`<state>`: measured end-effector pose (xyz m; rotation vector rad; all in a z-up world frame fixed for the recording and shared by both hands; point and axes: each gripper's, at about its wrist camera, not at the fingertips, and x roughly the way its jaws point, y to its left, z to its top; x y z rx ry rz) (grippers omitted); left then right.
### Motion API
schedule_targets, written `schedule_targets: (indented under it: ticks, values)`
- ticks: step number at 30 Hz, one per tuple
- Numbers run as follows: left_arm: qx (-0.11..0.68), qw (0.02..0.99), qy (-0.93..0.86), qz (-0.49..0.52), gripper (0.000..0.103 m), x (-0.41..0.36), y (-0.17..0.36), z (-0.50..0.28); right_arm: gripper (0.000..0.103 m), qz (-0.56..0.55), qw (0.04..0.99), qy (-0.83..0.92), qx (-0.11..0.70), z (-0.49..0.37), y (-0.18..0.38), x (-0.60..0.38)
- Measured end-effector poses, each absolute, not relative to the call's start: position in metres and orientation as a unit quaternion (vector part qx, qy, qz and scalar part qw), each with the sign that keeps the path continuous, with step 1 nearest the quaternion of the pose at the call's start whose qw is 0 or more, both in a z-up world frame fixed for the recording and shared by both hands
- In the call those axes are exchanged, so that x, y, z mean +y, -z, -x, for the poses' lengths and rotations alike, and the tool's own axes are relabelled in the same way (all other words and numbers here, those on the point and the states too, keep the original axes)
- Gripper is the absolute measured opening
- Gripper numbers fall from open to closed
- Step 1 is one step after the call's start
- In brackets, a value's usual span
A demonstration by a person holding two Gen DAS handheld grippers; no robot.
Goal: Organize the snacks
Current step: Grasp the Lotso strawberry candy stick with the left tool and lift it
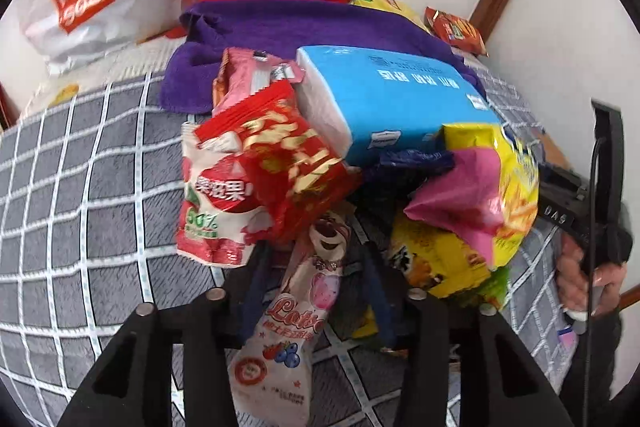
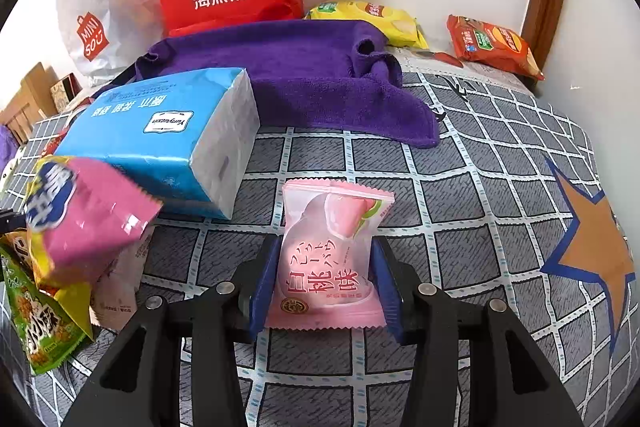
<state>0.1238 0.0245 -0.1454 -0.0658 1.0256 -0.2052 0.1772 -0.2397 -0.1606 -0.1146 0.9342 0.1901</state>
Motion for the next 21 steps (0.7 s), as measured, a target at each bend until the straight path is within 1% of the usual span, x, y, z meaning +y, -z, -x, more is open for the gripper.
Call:
schedule_targets:
  ticks: [1,2,3,4,7,9,11,14,21]
  values:
    - [0.486,0.869,0.092,0.015,0.042,0.021,0.146,-0.124,0.048,0.055,0.887,-0.092,0.449,-0.178,0.161,-0.239]
    - [0.481,0.873,0.081,-0.007,0.037,0.017,0.147,-0.123,0.048,0.054,0.887,-0.093,0.449,-0.178,0.161,-0.239]
    - [0.478,0.875,0.07,-0.029,0.024,0.015,0.147,-0.123,0.048,0.053,0.887,-0.093,0.449,-0.178,0.161,-0.239]
    - [0.475,0.876,0.064,-0.044,0.024,0.014,0.147,-0.121,0.048,0.053,0.887,-0.094,0.449,-0.178,0.161,-0.239]
    - [0.472,0.878,0.073,-0.019,0.022,0.027,0.14,-0.115,0.048,0.051,0.887,-0.094,0.449,-0.178,0.161,-0.24]
    - [0.467,0.882,0.057,-0.027,0.022,0.032,0.143,-0.113,0.048,0.051,0.887,-0.094,0.449,-0.178,0.161,-0.24]
    - [0.461,0.885,0.053,-0.035,0.024,0.033,0.148,-0.113,0.048,0.051,0.887,-0.094,0.449,-0.178,0.161,-0.24]
    - [0.44,0.896,0.046,-0.024,0.025,0.032,0.15,-0.111,0.048,0.051,0.887,-0.094,0.449,-0.178,0.161,-0.24]
    - [0.44,0.897,0.046,-0.015,0.028,0.035,0.151,-0.11,0.048,0.05,0.887,-0.094,0.449,-0.178,0.161,-0.24]
